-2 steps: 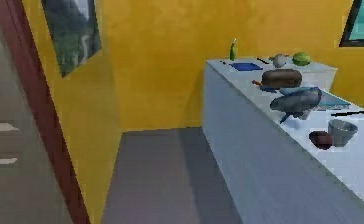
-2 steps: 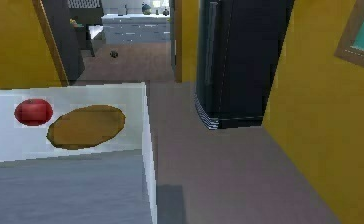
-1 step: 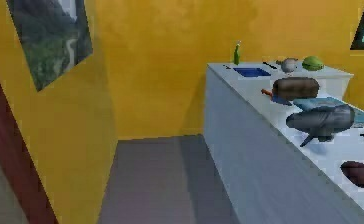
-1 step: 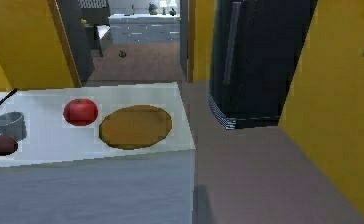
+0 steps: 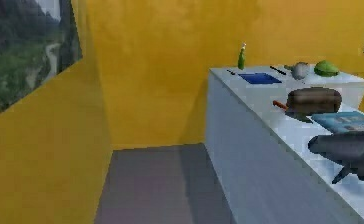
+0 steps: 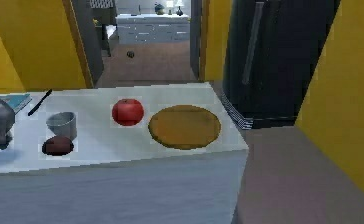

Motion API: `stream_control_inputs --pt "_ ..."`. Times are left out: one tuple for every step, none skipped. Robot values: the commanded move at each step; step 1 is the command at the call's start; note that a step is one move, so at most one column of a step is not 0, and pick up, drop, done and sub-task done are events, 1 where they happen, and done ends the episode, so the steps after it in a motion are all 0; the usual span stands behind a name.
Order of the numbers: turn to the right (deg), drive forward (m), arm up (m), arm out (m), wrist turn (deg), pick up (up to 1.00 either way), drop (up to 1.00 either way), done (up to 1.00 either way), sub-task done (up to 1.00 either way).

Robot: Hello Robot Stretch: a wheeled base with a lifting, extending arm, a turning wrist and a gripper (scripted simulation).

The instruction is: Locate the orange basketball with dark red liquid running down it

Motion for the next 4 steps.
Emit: stream_control_inputs --pt "45.0 0.00 0.00 0.00 0.0 0.00 0.00 0.00 0.00" --pt "45.0 0.00 0.00 0.00 0.0 0.00 0.00 0.00 0.00" --pt "45.0 0.00 0.00 0.00 0.0 0.00 0.00 0.00 0.00" --pt "18.0 0.00 0.00 0.00 0.0 0.00 0.00 0.00 0.00"
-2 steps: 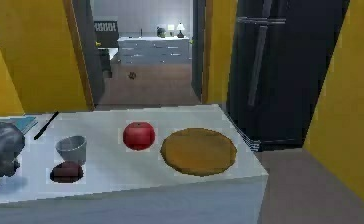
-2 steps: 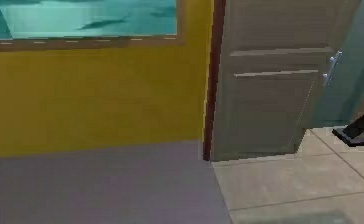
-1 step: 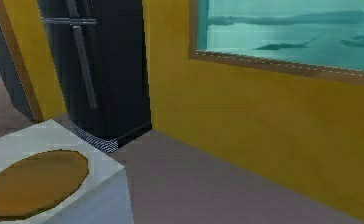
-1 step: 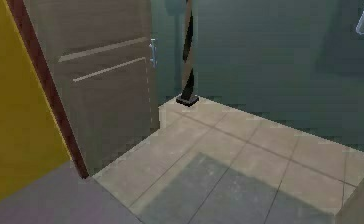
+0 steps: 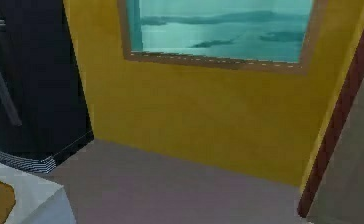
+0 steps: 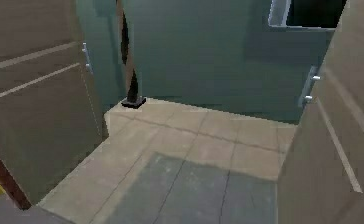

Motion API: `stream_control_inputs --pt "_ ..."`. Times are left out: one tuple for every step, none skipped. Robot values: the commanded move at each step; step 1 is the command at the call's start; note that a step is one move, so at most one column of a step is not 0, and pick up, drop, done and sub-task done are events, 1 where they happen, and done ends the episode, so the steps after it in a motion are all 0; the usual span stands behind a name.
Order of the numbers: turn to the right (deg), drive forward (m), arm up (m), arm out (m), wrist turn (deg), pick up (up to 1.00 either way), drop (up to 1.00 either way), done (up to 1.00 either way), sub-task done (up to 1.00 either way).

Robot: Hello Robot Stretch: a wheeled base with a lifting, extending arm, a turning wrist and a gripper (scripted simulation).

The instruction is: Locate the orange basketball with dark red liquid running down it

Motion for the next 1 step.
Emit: stream_control_inputs --pt "0.0 0.90 0.00 0.00 0.0 0.00 0.00 0.00 0.00"
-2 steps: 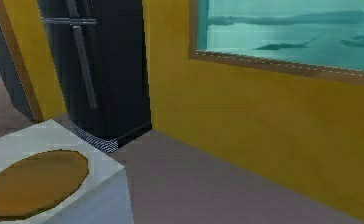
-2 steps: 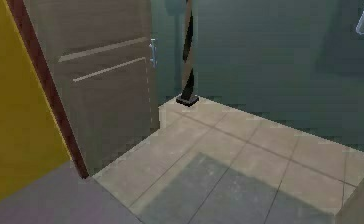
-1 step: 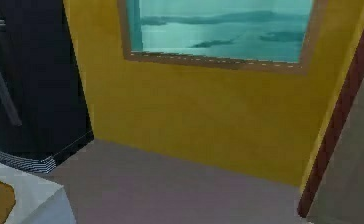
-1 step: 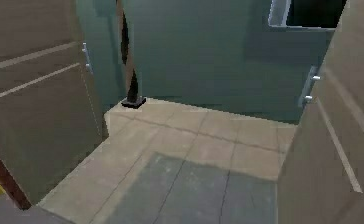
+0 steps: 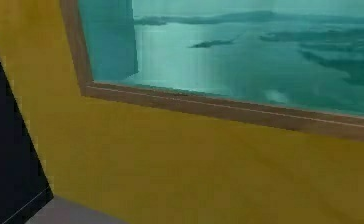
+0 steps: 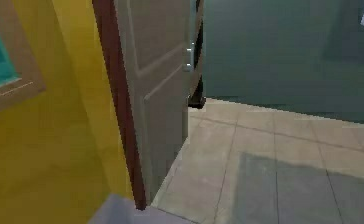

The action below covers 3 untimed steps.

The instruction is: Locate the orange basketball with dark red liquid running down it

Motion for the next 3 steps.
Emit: stream_control_inputs --pt "30.0 0.00 0.00 0.00 0.0 0.00 0.00 0.00 0.00" --pt "0.0 0.05 0.00 0.00 0.0 0.00 0.00 0.00 0.00" --pt "-45.0 0.00 0.00 0.00 0.0 0.00 0.00 0.00 0.00"
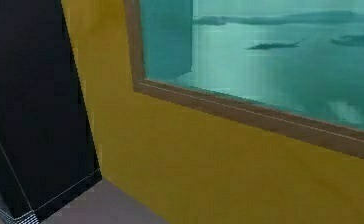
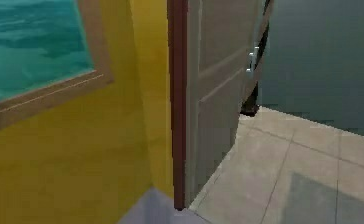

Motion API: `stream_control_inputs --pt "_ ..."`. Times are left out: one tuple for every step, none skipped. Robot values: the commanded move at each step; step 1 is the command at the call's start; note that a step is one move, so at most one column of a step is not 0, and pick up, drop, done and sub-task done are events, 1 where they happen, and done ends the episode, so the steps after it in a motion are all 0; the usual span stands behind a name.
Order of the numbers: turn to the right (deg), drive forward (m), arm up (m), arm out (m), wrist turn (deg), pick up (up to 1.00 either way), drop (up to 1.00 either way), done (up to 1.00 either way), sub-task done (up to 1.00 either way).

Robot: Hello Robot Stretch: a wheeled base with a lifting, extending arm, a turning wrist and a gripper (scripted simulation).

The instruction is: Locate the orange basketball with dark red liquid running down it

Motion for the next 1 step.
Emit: stream_control_inputs --pt "-45.0 0.00 0.00 0.00 0.0 0.00 0.00 0.00 0.00"
